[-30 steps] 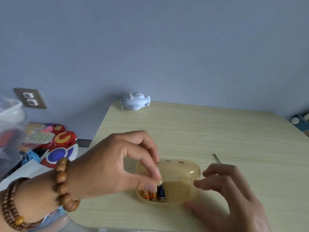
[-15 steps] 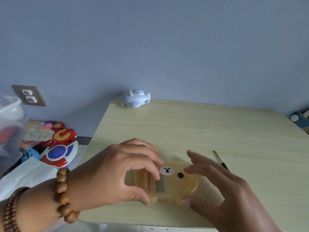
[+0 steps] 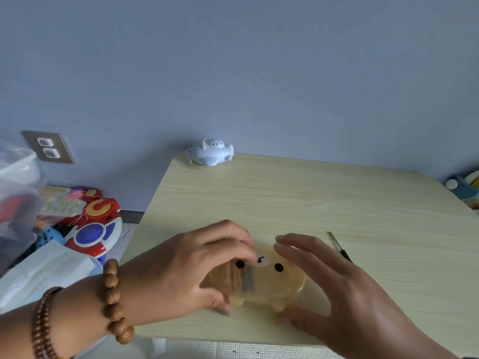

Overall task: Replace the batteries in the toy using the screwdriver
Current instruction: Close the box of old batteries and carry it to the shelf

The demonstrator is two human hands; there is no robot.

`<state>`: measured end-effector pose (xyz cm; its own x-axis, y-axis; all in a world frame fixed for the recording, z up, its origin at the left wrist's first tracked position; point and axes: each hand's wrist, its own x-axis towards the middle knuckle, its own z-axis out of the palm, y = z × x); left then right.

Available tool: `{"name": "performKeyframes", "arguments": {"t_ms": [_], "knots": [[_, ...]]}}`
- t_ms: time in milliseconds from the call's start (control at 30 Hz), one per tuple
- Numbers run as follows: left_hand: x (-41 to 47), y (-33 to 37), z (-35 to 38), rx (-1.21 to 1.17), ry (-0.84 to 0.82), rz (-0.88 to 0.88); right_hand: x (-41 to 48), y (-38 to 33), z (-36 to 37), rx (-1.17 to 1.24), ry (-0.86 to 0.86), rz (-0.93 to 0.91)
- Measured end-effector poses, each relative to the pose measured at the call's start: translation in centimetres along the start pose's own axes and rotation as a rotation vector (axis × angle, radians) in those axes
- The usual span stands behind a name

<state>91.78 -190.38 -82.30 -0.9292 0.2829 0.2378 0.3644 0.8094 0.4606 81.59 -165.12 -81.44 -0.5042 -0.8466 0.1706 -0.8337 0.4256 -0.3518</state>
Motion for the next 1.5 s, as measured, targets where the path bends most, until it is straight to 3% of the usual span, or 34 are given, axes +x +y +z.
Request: {"name": "performKeyframes", "arguments": {"t_ms": [200, 367, 467, 600, 767, 900, 1000, 1200, 1333, 1500], "knots": [[-0.2, -0.2, 0.3, -0.141, 0.112, 0.013, 1.0, -0.2, -1.4, 0.098, 0.135, -0.006], [0.0, 0.0, 0.4, 0.063, 0.136, -0.020, 2.4, -0.1, -1.0, 0.090, 0.199, -0.034], [0.8, -0.1, 0.4, 0.089, 0.241, -0.036, 3.3, -0.5, -1.2, 0.043, 0.197, -0.080], [1.1, -1.2, 0.4, 0.113, 0.248, -0.004, 3.8, -0.5, -0.4, 0.063, 0.231, -0.079], [2.0, -3.5, -1.1, 0.109, 0.209, 0.057, 3.5, 0.0, 0.3, 0.017, 0.146, 0.153], [3.5, -5.2, -4.3, -0.004, 0.247, 0.035, 0.8, 2.0, 0.3, -0.244, 0.375, 0.591], [4.0, -6.1, -6.5, -0.060, 0.180, 0.059, 0.2, 2.2, 1.8, -0.199, 0.319, 0.882], [4.3, -6.1, -9.3, -0.151, 0.054, 0.004, 2.3, -0.4, 1.0, 0.039, 0.543, 0.979], [4.7, -3.6, -12.5, -0.204, 0.057, -0.029, 4.5, -2.6, -3.9, 0.224, 0.450, 0.903], [6.0, 1.0, -21.2, -0.089, 0.106, -0.027, 8.1, -8.4, -15.0, 0.285, 0.418, 0.766]]}}
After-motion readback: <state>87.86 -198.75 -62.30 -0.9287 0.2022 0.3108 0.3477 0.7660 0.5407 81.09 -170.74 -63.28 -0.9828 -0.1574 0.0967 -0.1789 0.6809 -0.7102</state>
